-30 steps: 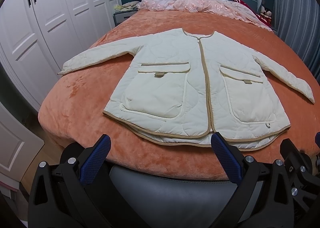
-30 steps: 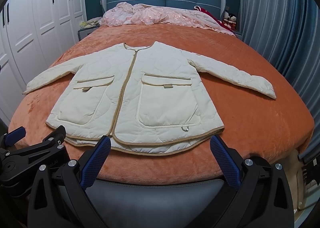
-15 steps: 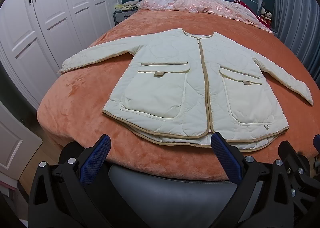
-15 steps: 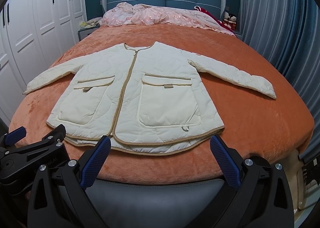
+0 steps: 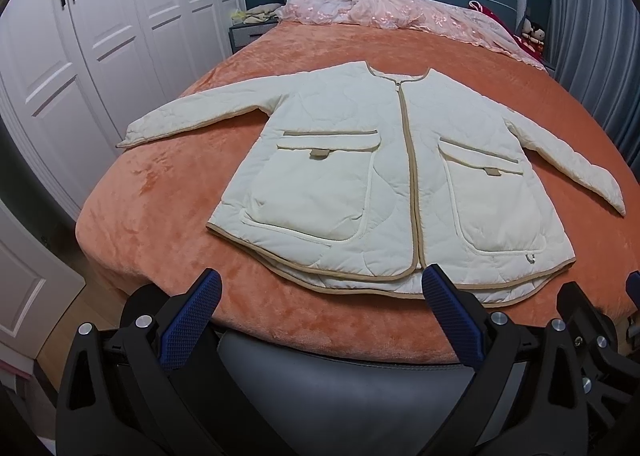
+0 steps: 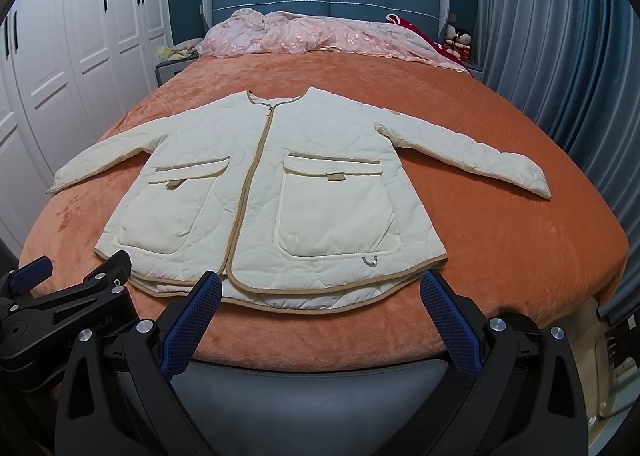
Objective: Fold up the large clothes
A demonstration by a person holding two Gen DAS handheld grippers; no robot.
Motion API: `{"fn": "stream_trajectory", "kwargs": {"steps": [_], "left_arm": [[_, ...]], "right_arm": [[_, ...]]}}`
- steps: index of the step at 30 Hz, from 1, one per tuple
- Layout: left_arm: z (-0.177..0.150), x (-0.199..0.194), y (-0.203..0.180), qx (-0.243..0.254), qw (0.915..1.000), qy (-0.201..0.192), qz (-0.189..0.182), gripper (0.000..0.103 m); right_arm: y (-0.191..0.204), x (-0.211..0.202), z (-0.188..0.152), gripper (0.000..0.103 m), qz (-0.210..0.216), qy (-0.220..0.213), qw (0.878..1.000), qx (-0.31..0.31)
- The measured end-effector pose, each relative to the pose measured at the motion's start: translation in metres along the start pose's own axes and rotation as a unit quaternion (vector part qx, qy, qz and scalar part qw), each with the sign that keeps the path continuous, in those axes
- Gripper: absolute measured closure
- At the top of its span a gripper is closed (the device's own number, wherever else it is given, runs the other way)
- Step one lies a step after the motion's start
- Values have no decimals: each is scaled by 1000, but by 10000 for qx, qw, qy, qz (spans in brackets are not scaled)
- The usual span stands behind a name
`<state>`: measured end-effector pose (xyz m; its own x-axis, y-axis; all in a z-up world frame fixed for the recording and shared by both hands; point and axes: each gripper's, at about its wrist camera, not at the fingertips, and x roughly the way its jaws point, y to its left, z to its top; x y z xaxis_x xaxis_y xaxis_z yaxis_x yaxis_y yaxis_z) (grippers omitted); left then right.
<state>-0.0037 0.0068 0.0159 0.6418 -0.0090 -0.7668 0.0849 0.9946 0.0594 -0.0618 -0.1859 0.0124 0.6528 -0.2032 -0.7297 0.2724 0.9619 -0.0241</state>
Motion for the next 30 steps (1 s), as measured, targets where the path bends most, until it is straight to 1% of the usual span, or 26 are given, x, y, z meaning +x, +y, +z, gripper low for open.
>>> {"fn": "stream_trajectory", "kwargs": {"steps": [10,19,30], "left_arm": [[2,-1,2,-40,10000,36,-5,5],[-1,8,0,-33,9999,157,-24,5],[-4,12,0,-50,9998,211,-12,5]], "right_arm": [[0,0,0,5,-10,13,10000,-8],[-2,7,-2,5,-45,160,9998,50],[-2,10,-5,5,-48,210,9998,42]]}}
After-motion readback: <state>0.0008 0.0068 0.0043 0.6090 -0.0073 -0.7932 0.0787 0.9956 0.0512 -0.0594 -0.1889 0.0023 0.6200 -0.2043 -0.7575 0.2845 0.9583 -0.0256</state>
